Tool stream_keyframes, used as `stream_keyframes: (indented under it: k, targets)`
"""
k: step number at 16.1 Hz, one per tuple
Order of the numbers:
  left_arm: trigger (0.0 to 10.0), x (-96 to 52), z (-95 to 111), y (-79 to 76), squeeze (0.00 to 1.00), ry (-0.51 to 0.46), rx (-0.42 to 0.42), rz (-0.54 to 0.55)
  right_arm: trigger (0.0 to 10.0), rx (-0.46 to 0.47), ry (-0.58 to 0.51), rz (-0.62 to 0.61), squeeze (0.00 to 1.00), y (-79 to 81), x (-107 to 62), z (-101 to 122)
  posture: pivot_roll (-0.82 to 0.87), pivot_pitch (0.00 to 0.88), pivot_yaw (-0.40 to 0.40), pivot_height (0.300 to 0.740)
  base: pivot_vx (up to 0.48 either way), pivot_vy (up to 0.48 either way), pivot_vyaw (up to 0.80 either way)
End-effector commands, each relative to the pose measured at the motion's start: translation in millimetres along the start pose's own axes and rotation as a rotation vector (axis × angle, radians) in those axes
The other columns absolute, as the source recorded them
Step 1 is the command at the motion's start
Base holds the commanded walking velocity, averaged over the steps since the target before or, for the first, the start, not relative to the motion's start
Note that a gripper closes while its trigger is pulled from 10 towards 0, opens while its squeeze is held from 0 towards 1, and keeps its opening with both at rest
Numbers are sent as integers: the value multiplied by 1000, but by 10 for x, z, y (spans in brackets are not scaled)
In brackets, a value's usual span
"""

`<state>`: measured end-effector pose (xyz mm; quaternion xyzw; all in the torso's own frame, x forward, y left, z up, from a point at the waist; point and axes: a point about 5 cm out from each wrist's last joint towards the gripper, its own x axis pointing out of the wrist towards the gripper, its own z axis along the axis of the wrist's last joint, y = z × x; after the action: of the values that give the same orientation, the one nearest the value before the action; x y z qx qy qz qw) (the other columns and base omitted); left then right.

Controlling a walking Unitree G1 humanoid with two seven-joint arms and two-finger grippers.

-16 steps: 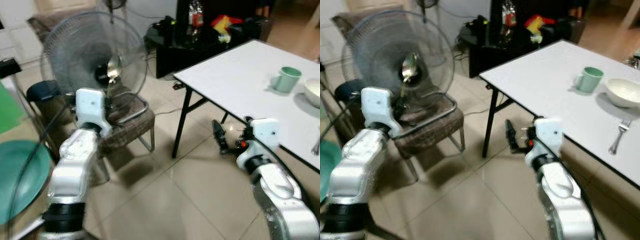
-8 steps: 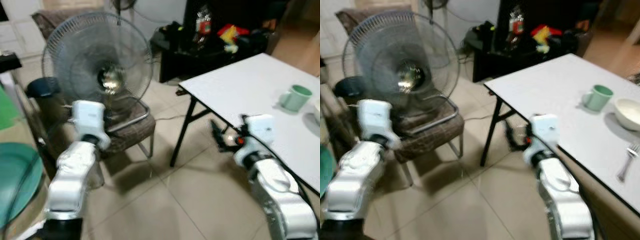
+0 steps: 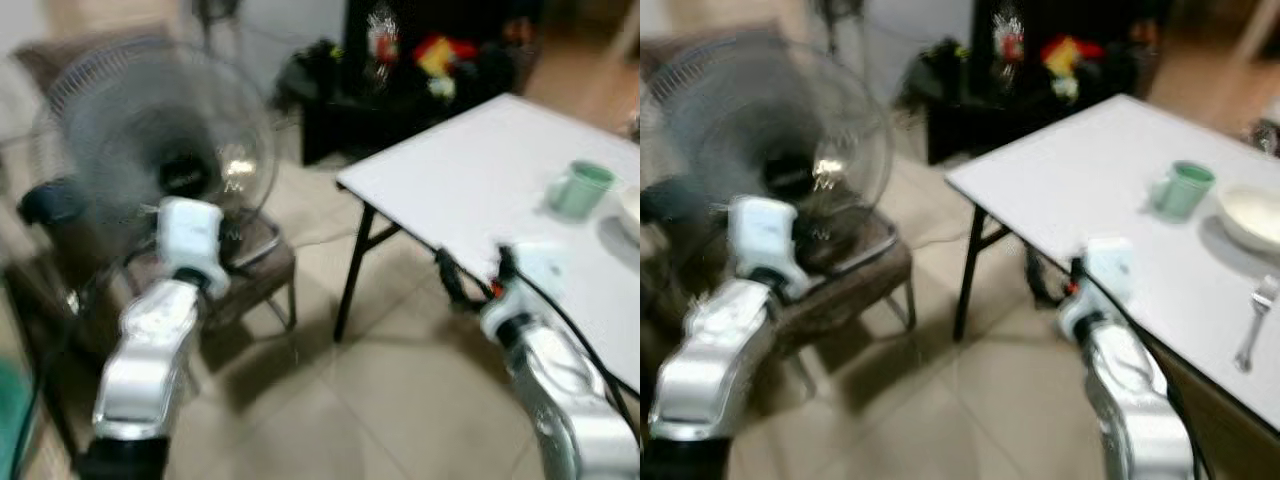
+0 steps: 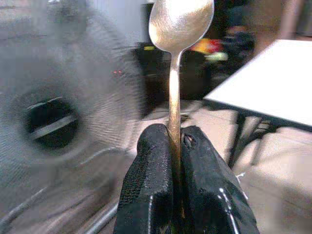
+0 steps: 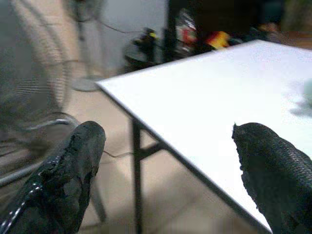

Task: Setting the table

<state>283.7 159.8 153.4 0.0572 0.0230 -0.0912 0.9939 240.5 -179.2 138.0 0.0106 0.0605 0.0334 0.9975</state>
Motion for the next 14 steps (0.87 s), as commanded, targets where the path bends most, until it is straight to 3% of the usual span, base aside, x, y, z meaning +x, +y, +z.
stream_keyframes:
  k: [1,3,14]
  targets:
    - [10000,0,33,103,0,-5,12,31,10000,5,-33,22,0,65,19,79,22,0,-23,740,326,0,-800]
    - [10000,6,36,106,0,-4,12,29,10000,-4,-41,19,0,58,17,92,18,0,-19,740,326,0,-800]
    - [10000,13,27,126,0,-1,9,37,10000,-22,-49,26,0,70,14,108,14,0,-22,740,325,0,0]
